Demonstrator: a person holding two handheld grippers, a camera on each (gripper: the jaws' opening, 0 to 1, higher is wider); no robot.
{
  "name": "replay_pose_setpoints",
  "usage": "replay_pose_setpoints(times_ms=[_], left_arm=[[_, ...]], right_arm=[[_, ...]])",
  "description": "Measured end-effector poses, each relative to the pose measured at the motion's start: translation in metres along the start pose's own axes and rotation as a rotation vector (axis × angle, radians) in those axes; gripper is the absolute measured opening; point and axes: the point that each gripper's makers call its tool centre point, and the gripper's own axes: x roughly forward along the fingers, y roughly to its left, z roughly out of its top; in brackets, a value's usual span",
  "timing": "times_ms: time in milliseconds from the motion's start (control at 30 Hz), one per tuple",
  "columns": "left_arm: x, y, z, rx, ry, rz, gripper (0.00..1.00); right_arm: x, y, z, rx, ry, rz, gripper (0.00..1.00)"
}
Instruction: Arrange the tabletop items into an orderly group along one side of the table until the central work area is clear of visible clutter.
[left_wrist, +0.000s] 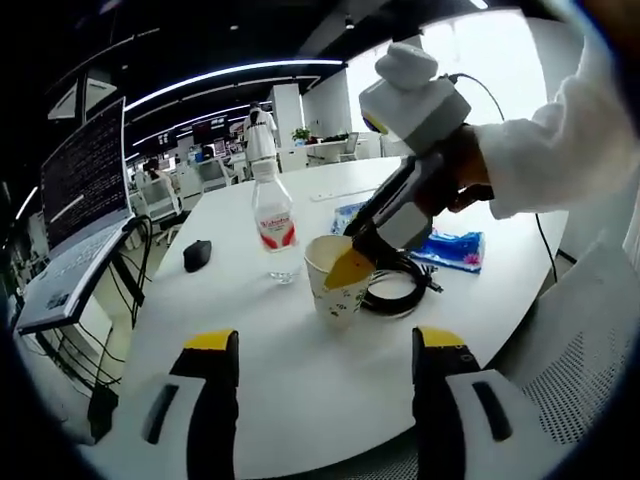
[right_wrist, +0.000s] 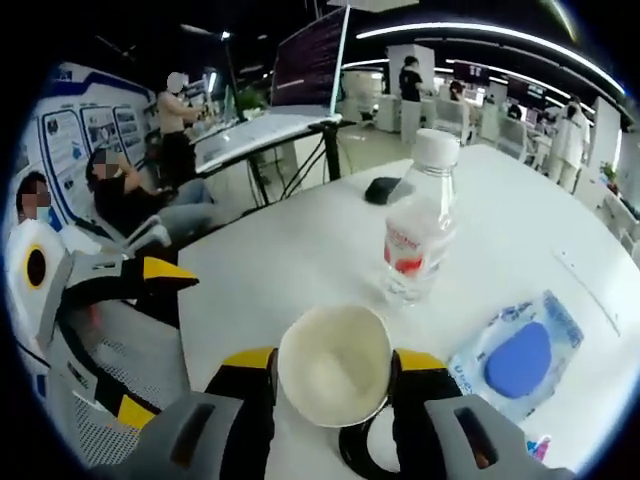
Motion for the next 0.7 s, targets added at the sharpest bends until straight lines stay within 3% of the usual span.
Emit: replay_pose_setpoints(times_ms=[200,433,700], left_arm=[[-0.001,0.000,0.000,0.001,-0.001,0.001,0.70],[-0.001,0.001,0.000,0.002,0.000,0.002,0.69],[0.000,0.001,-0.001,0.003,0.005,0.004,0.68]], right_arm=[[-0.010,-0.028,0.010,0.033,-0.030,-0.032,0.43],[-0.024,-0.071,0.036,0.070,-0.091,-0.080,0.43],[-0.030,-0.098,0.060,0.093,-0.120,-0.097,0.43]])
